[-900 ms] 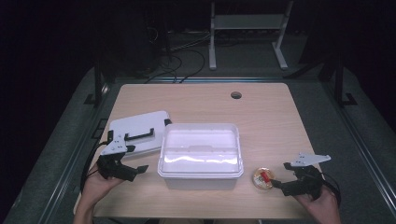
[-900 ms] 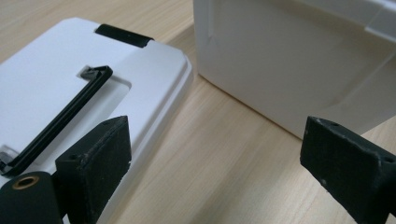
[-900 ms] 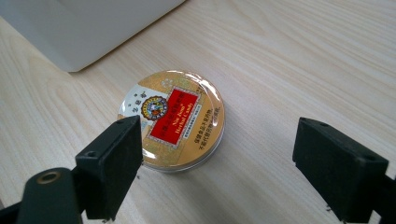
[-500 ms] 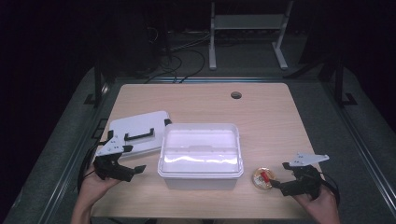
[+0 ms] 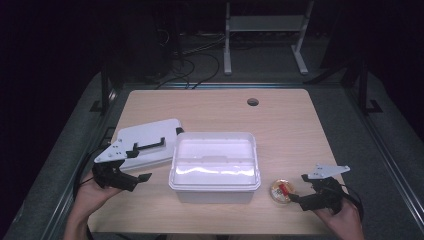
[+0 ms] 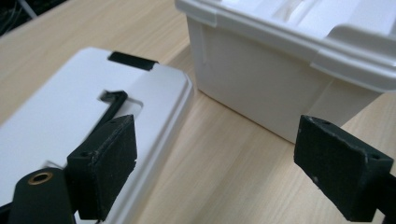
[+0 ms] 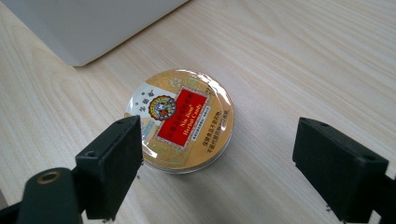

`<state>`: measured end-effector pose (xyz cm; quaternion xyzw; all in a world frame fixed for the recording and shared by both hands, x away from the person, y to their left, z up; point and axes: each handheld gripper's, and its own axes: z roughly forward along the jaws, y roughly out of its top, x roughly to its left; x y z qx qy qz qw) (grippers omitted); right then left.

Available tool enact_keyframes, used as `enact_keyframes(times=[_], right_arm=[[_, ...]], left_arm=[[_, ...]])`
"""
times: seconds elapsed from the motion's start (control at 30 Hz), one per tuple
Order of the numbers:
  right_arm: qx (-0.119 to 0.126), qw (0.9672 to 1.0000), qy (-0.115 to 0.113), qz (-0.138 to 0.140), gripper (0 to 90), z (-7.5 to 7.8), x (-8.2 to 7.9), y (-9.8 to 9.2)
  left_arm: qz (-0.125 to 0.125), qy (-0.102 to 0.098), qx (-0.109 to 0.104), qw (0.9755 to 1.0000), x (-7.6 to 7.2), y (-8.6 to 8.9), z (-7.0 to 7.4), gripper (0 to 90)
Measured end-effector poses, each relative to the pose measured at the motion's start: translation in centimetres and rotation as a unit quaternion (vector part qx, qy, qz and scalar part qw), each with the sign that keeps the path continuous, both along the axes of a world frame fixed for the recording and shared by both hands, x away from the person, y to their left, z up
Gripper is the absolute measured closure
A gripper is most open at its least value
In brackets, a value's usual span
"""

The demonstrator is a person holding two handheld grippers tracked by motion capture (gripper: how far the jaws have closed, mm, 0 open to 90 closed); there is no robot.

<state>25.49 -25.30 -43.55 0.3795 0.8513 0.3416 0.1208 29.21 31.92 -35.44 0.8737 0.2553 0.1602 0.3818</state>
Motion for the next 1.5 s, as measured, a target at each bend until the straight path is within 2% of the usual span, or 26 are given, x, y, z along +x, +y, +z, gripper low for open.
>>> enact_keyframes(times=[0.17,0.43,0.53,0.67,0.73,0.9,1.03,1.13,1.23,1.4,1.43,1.5], right_arm=[[-0.001,1.0,0.002,0.003,15.4,0.0,0.1,0.2],[0.001,1.0,0.002,0.002,15.4,0.2,0.1,0.2],[0.001,1.0,0.0,0.003,15.4,0.2,0.1,0.1],[0.0,1.0,-0.001,0.004,15.4,0.3,0.0,0.2],[0.0,1.0,-0.001,0.005,15.4,0.3,0.0,0.2],[0.002,1.0,-0.002,0.006,15.4,0.4,0.0,0.0],[0.003,1.0,-0.003,0.007,15.4,0.5,-0.1,0.0],[0.002,1.0,-0.004,0.008,15.5,0.5,-0.1,0.1],[0.004,0.9999,-0.005,0.008,15.5,0.5,-0.1,0.1],[0.005,0.9999,-0.004,0.01,15.5,0.5,-0.2,0.2],[0.005,0.9999,-0.004,0.01,15.4,0.5,-0.2,0.2],[0.006,0.9999,-0.004,0.011,15.5,0.5,-0.2,0.2]], left_arm=[[-0.021,-0.004,0.028,0.9994,0.3,-0.7,2.7,14.2],[-0.065,-0.011,0.042,0.997,0.7,-3.0,6.0,16.1],[-0.085,-0.01,0.046,0.9953,1.0,-4.3,7.0,19.0],[-0.113,-0.007,0.062,0.9916,1.5,-6.3,8.1,19.0],[-0.127,-0.006,0.062,0.9899,1.8,-7.1,8.5,19.0],[-0.16,0.005,0.073,0.9843,2.8,-9.3,8.8,22.4],[-0.186,0.018,0.091,0.9782,3.7,-11.4,8.5,24.1],[-0.2,0.027,0.096,0.9747,4.3,-12.6,8.2,25.6],[-0.224,0.032,0.11,0.9679,4.9,-13.6,7.8,31.3],[-0.239,0.061,0.112,0.9628,5.9,-15.2,7.0,36.2],[-0.239,0.064,0.113,0.9622,6.0,-15.5,6.9,37.0],[-0.247,0.067,0.119,0.9593,6.3,-16.1,6.7,38.2]])
